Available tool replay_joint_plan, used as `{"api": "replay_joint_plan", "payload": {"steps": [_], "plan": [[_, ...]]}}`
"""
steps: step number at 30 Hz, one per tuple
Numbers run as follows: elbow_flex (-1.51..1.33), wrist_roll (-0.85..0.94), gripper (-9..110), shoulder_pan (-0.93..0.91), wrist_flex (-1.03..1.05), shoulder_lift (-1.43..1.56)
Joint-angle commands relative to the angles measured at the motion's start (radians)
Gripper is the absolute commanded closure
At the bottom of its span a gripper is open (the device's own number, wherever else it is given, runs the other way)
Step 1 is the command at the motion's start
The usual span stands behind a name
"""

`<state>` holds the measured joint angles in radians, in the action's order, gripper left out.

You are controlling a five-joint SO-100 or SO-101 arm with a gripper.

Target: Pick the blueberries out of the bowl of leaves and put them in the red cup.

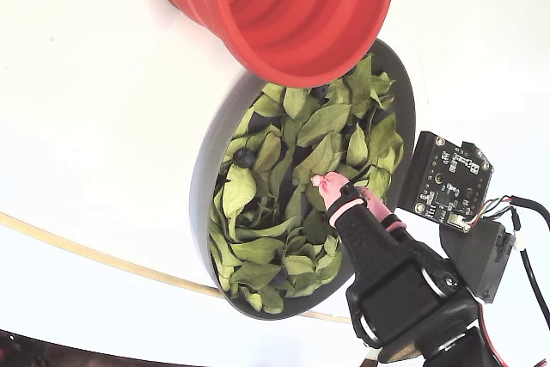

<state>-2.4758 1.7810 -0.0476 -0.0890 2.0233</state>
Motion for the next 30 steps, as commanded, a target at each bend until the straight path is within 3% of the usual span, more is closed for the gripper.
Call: {"api": "replay_joint_plan", "payload": {"steps": [1,30], "plan": [[0.009,0.011,87,-0.012,-0.037,-0.005],[-0.037,0.023,87,-0.037,-0.259,-0.219]]}}
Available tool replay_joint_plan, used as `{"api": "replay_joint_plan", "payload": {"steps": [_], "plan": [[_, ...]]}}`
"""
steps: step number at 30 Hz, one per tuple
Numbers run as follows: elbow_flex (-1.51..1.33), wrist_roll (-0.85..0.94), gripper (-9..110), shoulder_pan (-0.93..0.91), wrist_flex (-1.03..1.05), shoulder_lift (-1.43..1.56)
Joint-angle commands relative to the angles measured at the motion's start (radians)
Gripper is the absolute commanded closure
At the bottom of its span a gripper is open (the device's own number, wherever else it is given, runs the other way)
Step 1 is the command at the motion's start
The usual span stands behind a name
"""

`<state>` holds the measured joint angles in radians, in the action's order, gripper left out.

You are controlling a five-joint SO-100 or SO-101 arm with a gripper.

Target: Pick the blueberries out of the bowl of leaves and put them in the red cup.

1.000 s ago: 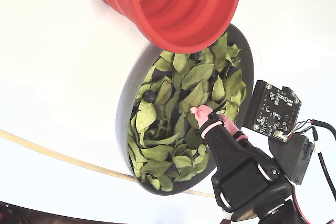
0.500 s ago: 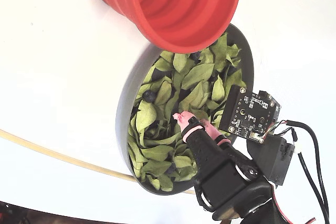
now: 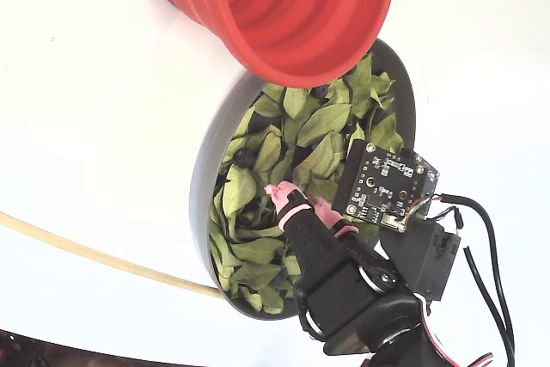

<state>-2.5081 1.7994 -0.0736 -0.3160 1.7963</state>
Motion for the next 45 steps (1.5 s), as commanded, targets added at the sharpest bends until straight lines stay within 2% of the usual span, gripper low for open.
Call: {"api": "replay_joint_plan", "payload": {"steps": [1,15,45], "plan": [[-0.005,0.005,87,-0.014,-0.037,0.0],[0.005,-0.009,87,-0.018,-0.172,-0.141],[0.13,-0.063,86,0.026,-0.275,-0.299]]}}
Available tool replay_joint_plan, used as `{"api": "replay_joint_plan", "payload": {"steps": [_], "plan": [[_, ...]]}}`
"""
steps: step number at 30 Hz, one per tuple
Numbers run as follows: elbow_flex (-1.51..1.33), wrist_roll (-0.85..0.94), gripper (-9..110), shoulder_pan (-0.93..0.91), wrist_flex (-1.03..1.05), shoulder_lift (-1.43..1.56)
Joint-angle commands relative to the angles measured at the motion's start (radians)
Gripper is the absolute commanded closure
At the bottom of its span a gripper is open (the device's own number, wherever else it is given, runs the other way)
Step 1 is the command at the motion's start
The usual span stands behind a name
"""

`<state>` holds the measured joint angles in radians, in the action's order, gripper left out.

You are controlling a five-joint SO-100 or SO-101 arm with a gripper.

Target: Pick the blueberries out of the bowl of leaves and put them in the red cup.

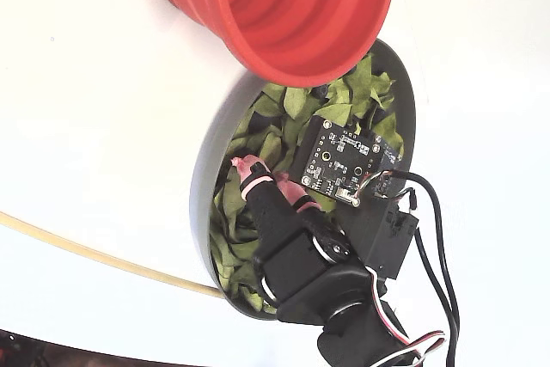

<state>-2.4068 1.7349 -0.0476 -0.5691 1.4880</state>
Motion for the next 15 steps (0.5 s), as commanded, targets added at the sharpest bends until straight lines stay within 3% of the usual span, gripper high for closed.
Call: {"api": "replay_joint_plan", "payload": {"steps": [1,15], "plan": [[0.032,0.002,86,0.0,-0.026,0.003],[0.06,-0.003,86,0.0,-0.091,-0.08]]}}
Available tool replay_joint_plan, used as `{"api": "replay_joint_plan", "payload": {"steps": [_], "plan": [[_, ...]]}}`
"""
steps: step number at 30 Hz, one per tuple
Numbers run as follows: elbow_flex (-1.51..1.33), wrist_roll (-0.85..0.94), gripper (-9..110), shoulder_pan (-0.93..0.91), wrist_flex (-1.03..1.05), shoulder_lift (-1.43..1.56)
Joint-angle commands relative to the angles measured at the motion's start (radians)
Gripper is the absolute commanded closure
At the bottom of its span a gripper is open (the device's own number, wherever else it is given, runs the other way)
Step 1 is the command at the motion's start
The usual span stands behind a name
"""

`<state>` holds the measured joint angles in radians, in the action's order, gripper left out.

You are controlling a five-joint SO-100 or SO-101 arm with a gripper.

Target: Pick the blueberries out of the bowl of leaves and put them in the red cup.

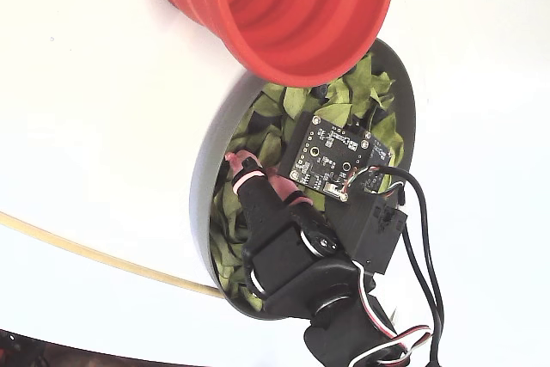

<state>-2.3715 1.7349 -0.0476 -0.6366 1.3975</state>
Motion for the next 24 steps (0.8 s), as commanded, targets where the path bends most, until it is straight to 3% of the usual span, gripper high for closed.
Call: {"api": "replay_joint_plan", "payload": {"steps": [1,24], "plan": [[0.028,-0.003,86,0.0,-0.026,0.006],[0.061,0.006,86,0.005,-0.064,-0.069]]}}
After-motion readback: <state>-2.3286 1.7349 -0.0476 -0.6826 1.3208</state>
